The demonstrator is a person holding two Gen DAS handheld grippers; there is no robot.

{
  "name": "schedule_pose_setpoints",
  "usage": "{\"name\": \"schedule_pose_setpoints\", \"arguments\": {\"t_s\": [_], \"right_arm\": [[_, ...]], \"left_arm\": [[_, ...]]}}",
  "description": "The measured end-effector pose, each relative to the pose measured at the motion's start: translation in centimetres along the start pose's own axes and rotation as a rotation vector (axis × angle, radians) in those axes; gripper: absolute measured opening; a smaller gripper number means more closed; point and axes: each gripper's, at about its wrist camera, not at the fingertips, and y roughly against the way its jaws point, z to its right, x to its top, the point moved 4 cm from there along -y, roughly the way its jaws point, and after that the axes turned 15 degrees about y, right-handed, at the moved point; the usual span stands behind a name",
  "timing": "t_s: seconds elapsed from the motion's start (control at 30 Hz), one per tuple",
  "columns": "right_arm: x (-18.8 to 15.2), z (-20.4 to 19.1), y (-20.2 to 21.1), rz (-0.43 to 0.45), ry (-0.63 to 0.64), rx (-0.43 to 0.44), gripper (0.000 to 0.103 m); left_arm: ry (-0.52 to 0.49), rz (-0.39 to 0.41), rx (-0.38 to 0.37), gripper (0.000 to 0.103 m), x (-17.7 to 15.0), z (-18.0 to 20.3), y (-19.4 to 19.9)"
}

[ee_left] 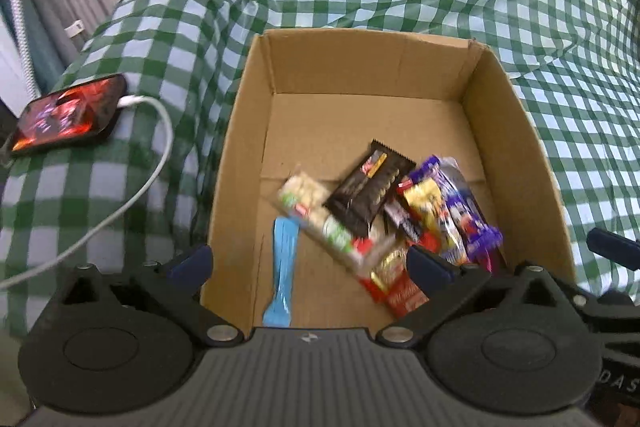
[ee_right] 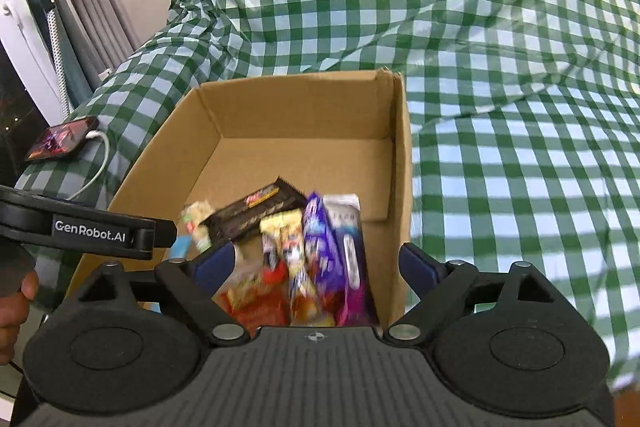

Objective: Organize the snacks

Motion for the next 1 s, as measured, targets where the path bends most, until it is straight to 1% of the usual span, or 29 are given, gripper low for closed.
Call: {"name": "schedule_pose_setpoints", "arguments": {"t_s": [0.07,0.17,0.3,0.4,0.5,0.6,0.73,0.9,1.0], "right_arm": [[-0.8,-0.8,1.5,-0.004,0.007,-0.003,0.094],[-1.9,-1.8,3.5,0.004,0.024,-0.033,0.096],[-3.3,-3.5,6.4,0.031,0.047,-0.051,0.098],[-4.2,-4.8,8.2,0.057,0.082,-0.059,0.099],[-5.0,-5.8,9.9,0.086,0.121,-0.064,0.1],[-5.3,-6.2,11.6,0.123,0.13,-0.077,0.102],[-5.9,-6.3,13.5,0.163,0.126,-0.097,0.102],[-6.5,-6.5,15.1,0.201,0.127,-0.115,0.102],[-6.8,-6.7,15.7,0.225,0.133,-0.122,0.102]], "left_arm": [[-0.005,0.019,0.004,0.103,-1.0,-0.2,1.5],[-0.012,0.053,0.012,0.103,-2.8,-0.8,4.1],[-0.001,0.092,0.01,0.103,-4.8,-1.4,7.2],[0.013,0.105,0.007,0.103,-6.5,-1.9,8.9],[0.006,0.112,0.027,0.103,-7.8,-2.1,10.2],[0.013,0.126,0.034,0.103,-9.2,-2.5,11.4],[0.052,0.159,0.019,0.103,-10.6,-2.9,13.0],[0.06,0.162,-0.004,0.103,-11.3,-3.2,14.2],[0.066,0.169,-0.004,0.103,-11.6,-3.4,14.6]]}}
